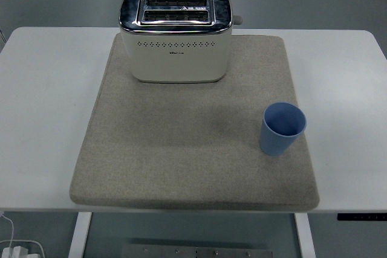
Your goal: Put the water cup in front of the bread machine
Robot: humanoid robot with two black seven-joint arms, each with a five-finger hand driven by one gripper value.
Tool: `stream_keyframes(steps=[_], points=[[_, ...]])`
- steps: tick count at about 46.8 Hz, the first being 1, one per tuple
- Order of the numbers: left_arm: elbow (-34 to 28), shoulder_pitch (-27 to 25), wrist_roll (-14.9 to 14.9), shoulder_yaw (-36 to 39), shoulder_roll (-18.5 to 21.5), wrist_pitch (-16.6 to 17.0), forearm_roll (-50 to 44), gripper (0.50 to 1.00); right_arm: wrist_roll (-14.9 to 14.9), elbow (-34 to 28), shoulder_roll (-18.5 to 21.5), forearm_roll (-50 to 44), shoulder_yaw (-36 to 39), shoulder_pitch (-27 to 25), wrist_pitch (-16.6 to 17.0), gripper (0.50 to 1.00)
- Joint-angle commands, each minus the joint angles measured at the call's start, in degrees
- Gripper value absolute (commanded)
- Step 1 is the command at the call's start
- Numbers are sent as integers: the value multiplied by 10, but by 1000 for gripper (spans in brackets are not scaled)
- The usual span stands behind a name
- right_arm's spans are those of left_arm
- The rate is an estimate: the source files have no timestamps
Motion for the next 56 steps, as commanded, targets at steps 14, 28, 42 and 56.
stream_keyframes(steps=[14,28,42,56], points=[[0,0,0,0,0,0,0,1000,0,0,74,-61,19,-16,0,926],[0,0,0,0,0,0,0,1000,0,1,123,-216,29,-11,0,926],[0,0,0,0,0,0,0,1000,0,80,111,-248,31,-26,0,926],[0,-1,0,0,0,0,0,1000,0,120,125,-248,31,-49,0,926]])
